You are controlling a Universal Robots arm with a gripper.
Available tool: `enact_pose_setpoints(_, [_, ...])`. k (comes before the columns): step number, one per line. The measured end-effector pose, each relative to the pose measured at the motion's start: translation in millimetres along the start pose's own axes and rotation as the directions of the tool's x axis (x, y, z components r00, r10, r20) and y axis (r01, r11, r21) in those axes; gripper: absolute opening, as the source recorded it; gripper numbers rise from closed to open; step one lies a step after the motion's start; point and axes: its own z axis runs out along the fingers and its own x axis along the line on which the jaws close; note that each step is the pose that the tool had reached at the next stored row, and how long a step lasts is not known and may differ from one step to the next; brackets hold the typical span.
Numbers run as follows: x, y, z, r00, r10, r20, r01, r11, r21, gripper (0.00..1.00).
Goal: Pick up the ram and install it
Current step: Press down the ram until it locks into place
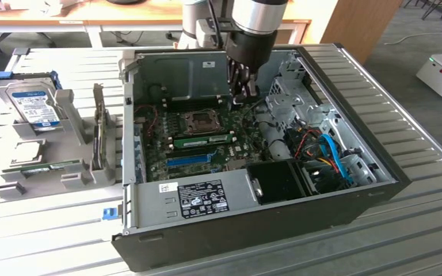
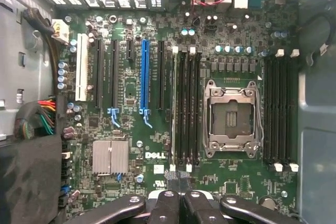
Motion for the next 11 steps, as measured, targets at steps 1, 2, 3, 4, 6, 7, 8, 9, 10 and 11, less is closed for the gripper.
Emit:
enact_pose_setpoints(1, [0.0,-0.1,1.6,1.0,0.0,-0.0001,0.0,1.0,0.0,0.11])
enact_pose_setpoints(2, [0.1,-0.1,3.2,1.0,0.0,-0.0001,0.0,1.0,-0.0001,0.11])
enact_pose_setpoints(3, [0.1,-0.2,4.8,1.0,0.0,0.0,0.0,1.0,0.0,0.11])
enact_pose_setpoints(4, [0.1,-0.2,6.2,1.0,0.0,0.0,0.0,1.0,0.0,0.11])
enact_pose_setpoints(6, [0.2,-0.3,9.3,1.0,0.0,0.0001,0.0,1.0,0.0,0.11])
enact_pose_setpoints(7, [0.3,-0.4,11.0,1.0,0.0,0.0,0.0,1.0,0.0,0.11])
enact_pose_setpoints(8, [0.3,-0.5,12.6,1.0,0.0,0.0001,0.0,1.0,0.0,0.11])
enact_pose_setpoints(9, [0.3,-0.5,14.2,1.0,0.0,0.0001,0.0,1.0,0.0,0.11])
enact_pose_setpoints(10, [0.4,-0.6,15.6,1.0,0.0,0.0,0.0,1.0,0.0,0.11])
enact_pose_setpoints(11, [0.4,-0.6,17.0,1.0,0.0,0.0,0.0,1.0,0.0,0.11])
